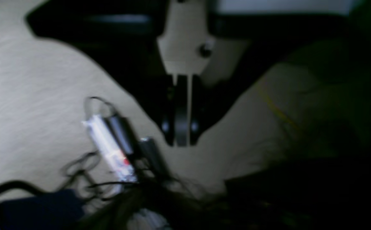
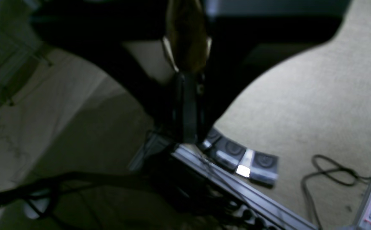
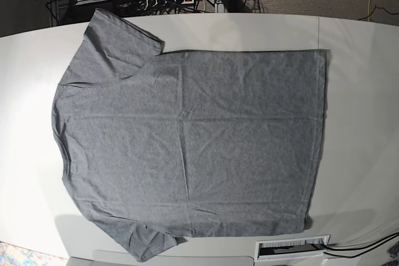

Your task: Fold the T-shirt properly

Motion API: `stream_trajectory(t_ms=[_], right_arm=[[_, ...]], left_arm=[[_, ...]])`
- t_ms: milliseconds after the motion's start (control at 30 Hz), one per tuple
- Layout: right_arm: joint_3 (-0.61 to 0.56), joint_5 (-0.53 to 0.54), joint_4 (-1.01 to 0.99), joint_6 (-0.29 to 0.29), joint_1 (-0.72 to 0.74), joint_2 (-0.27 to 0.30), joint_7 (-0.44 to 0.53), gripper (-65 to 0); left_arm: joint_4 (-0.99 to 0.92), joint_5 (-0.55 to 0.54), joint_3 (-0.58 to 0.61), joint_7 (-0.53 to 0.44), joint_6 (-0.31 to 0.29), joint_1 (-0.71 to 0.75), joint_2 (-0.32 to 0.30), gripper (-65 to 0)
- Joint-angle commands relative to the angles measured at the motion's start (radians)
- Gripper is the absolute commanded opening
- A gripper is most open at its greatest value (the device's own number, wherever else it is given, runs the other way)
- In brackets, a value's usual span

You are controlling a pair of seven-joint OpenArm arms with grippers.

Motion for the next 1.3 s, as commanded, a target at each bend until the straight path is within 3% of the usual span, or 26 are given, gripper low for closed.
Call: stream_trajectory(t_ms=[0,133,333,600,833,933,1100,1133,1267], right_arm=[[0.029,-0.002,0.033,-0.006,-0.028,0.016,0.011,-65.0],[0.103,-0.051,0.127,-0.006,-0.079,0.021,0.006,-65.0],[0.165,-0.061,0.258,-0.006,-0.101,0.021,-0.044,-65.0],[0.174,-0.190,0.443,-0.006,-0.101,0.021,-0.148,-65.0],[0.174,-0.226,0.596,0.004,-0.094,0.021,-0.224,-65.0],[0.174,-0.232,0.637,0.082,-0.067,0.021,-0.270,-65.0],[0.174,-0.232,0.666,0.156,-0.024,0.021,-0.312,-65.0],[0.174,-0.232,0.667,0.160,-0.018,0.020,-0.315,-65.0],[0.174,-0.232,0.667,0.161,-0.009,0.021,-0.323,-61.9]], left_arm=[[0.035,0.018,-0.007,-0.016,0.029,0.031,-0.013,-65.0],[0.125,0.078,-0.036,-0.015,0.119,0.069,-0.037,-65.0],[0.262,0.142,-0.104,0.041,0.173,0.081,-0.039,-65.0],[0.435,0.174,-0.216,0.060,0.175,0.063,-0.042,-65.0],[0.455,0.174,-0.224,0.059,0.166,-0.050,-0.094,-65.0],[0.454,0.173,-0.224,0.064,0.139,-0.106,-0.120,-65.0],[0.432,0.169,-0.224,0.123,-0.064,-0.168,-0.187,-64.5],[0.421,0.169,-0.224,0.123,-0.086,-0.177,-0.197,-62.0],[0.370,0.139,-0.224,0.115,-0.093,-0.219,-0.223,-60.2]])
